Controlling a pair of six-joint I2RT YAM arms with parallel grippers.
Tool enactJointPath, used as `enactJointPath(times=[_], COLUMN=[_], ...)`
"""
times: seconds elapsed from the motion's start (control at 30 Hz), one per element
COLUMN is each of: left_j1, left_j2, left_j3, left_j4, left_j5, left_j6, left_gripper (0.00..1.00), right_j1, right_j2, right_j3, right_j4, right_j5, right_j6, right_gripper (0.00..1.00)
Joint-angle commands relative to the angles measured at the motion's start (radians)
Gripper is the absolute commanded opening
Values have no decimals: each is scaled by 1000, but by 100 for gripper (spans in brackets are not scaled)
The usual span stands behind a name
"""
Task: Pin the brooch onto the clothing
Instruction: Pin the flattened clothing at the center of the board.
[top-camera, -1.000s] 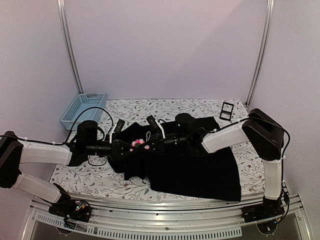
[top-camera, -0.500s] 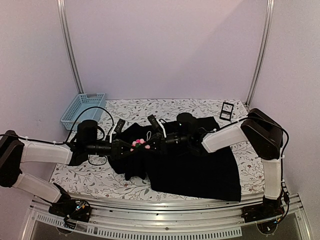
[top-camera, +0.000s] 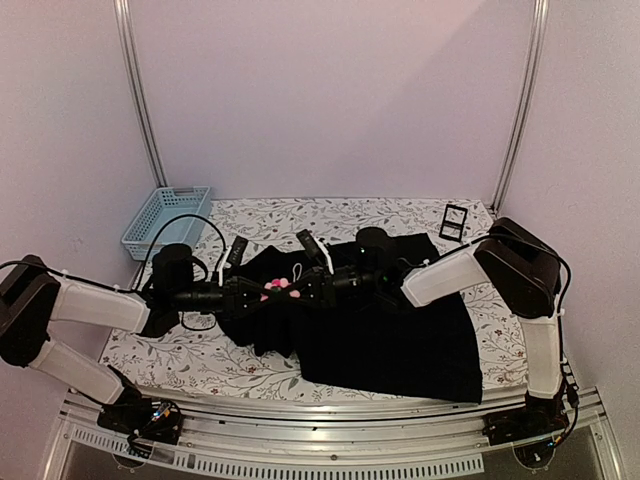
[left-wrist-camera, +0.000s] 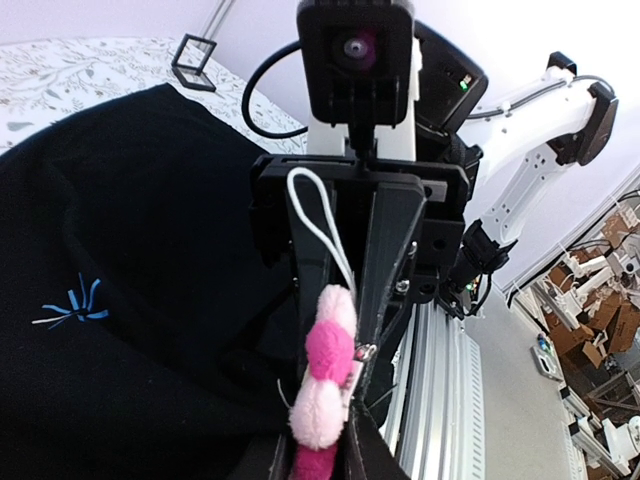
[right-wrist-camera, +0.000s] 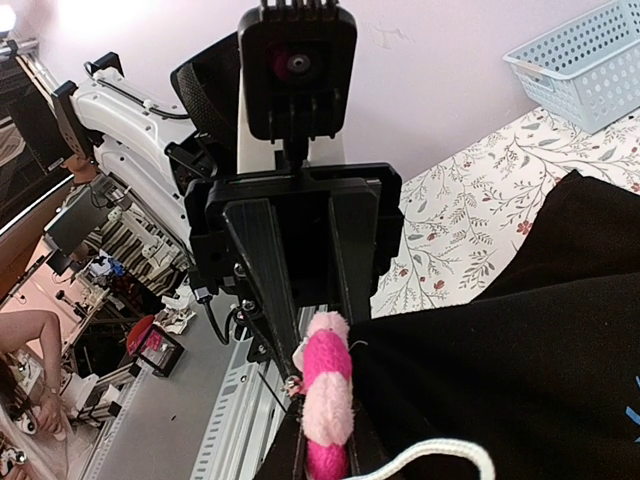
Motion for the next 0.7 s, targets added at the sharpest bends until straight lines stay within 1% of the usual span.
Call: enactJointPath(times=[0.0,0.13,0.17,0.27,0.33,0.4,0.47,0.5,0.53,0.57,0.67], left_j1=[-12,-22,-23,-14,-1,0,-3,-7,-13,-21,-42], left_j2=[5,7,5,-9,-23,-25,-9,3,11,17,26], left_j3=[-8,-2,-4,-4,-10,-15,-18,-19,-20,-21,-23], left_j4=[80,76,72,-12,-56,-55,-11,21,44,57,73], left_j5=[8,9,16,49,76,97,95,90,79,57,-7], left_j6=[0,-13,-8,85,156,191,178,163,147,138,110], left_gripper=[17,17,18,33,35,40,47,48,48,45,34], right_j1=[-3,-4,-4,-7,-8,-8,-9,-8,-7,-8,-8], right_j2=[14,19,19,13,6,0,-3,-3,-2,-4,-3], right_j3=[28,41,39,32,27,26,29,30,32,32,32], right_j4=[38,42,44,37,40,42,45,46,47,48,49], right_j5=[-17,-19,-18,-16,-13,-9,-6,-5,-3,-2,2], right_j6=[28,40,43,47,46,46,46,49,52,54,65], right_gripper=[0,0,0,0,0,0,0,0,0,0,0])
